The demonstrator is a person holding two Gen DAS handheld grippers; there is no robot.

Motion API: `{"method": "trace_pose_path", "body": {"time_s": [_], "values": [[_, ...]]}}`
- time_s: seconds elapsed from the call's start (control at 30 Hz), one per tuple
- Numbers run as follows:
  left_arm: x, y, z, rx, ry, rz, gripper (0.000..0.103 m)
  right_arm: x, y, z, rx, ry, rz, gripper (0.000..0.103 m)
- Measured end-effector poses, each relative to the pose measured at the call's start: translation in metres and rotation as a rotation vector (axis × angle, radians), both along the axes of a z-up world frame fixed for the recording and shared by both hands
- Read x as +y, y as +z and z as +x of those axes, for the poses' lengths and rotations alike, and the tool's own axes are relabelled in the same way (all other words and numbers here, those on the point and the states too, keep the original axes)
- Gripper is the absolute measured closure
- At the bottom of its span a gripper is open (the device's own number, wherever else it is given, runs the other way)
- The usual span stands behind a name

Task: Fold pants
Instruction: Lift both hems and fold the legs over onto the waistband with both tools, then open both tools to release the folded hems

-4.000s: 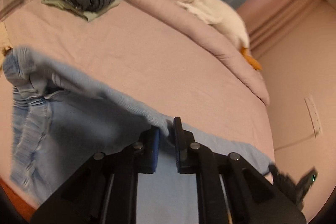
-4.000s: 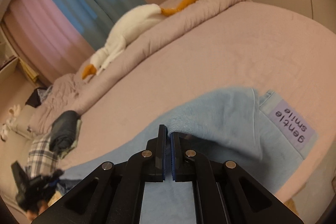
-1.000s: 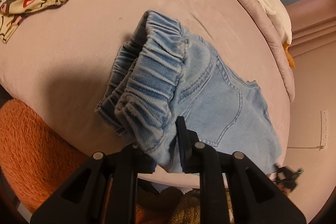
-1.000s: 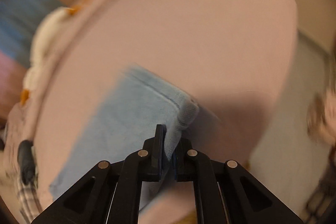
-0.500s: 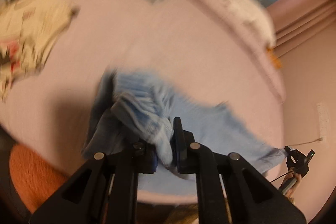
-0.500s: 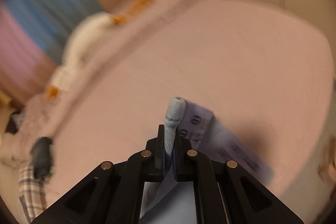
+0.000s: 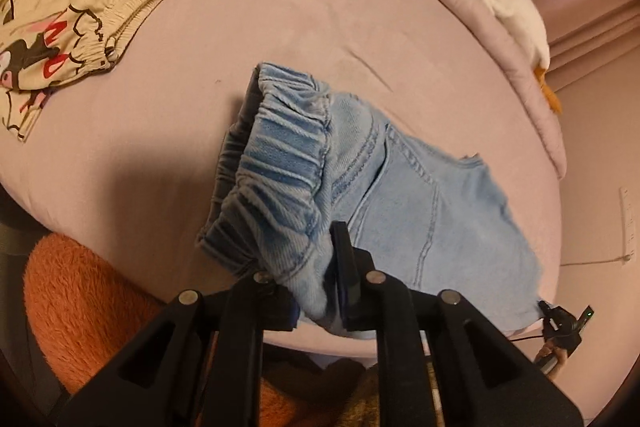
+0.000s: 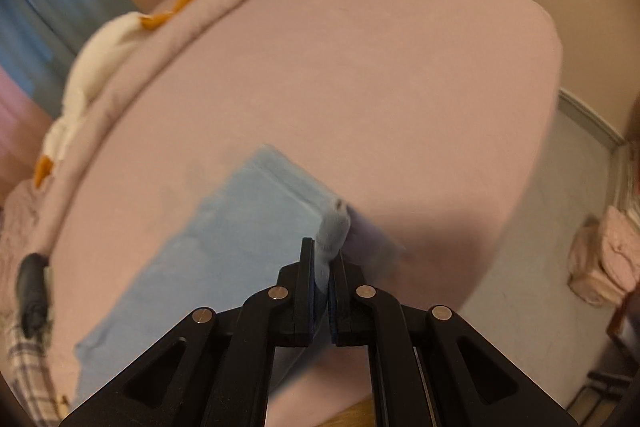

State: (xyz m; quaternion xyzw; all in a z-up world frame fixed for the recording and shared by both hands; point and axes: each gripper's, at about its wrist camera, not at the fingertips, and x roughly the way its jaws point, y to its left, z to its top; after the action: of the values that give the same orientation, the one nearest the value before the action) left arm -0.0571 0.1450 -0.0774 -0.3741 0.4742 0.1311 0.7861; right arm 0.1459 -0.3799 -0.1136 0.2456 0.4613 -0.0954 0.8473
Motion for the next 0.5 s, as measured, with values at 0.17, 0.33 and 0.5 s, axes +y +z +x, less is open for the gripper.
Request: {"method": "trace_pose_path", "body": {"time_s": [0.17,0.33,0.5], "values": [[-0.004,-0.010,0.000,0.047,-0.007,0.047,0.086,0.009,-0.007,0.009,0.040,-0.015,-0.056,0.097],[-0.008,-0.016,0.001,0.057,-0.011,0.085,0.085,0.014,-0.004,0.009,0.047,-0.018,-0.096,0.097],[-0.010,-0.015,0.000,0.062,-0.003,0.090,0.084,0.022,0.010,-0.003,0.073,-0.015,-0.097,0.086]]}}
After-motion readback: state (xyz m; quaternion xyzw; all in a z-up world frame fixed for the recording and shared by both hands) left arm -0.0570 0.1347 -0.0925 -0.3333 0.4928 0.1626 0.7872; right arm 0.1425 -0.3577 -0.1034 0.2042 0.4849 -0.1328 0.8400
